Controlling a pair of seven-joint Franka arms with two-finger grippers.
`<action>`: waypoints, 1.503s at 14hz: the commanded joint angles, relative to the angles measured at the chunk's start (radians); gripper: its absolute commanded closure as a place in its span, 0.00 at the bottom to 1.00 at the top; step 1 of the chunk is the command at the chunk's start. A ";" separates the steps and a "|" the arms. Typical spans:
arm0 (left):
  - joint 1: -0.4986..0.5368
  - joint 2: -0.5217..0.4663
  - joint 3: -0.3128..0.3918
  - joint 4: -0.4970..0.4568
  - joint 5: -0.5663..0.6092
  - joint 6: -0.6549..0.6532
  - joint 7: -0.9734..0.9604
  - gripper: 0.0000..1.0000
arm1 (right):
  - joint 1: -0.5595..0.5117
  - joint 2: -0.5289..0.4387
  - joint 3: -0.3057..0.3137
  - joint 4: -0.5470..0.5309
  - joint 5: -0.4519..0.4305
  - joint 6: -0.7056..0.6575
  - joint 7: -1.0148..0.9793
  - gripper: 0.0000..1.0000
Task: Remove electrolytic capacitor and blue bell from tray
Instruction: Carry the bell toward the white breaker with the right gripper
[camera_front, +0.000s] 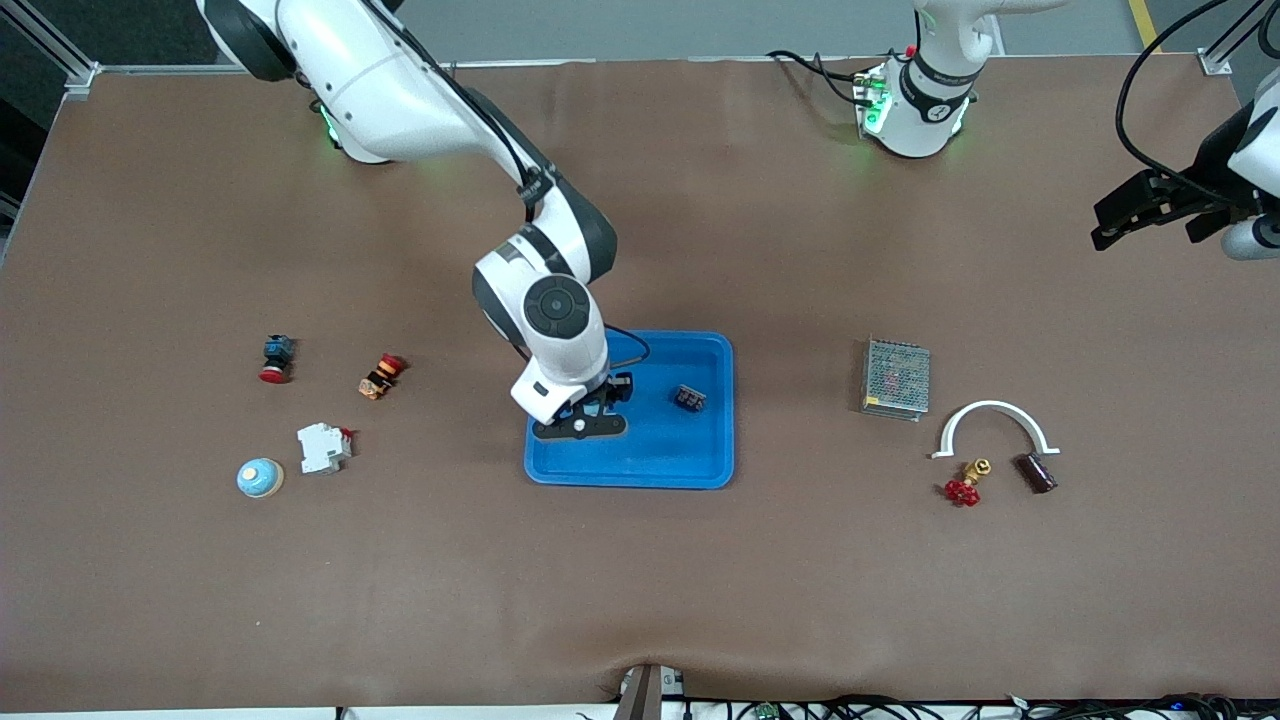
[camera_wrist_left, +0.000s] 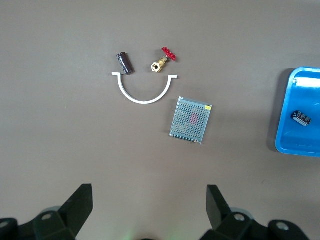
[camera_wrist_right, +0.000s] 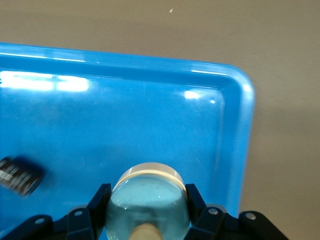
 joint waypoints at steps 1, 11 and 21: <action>0.003 -0.006 -0.008 0.002 0.009 0.008 -0.009 0.00 | -0.007 -0.131 0.017 -0.028 0.026 -0.136 -0.035 0.62; 0.000 0.002 -0.008 -0.001 0.010 0.010 -0.009 0.00 | -0.243 -0.365 0.009 -0.039 0.095 -0.495 -0.578 0.64; 0.000 -0.002 -0.009 -0.007 0.010 0.005 -0.009 0.00 | -0.587 -0.363 0.008 -0.172 0.095 -0.408 -1.216 0.64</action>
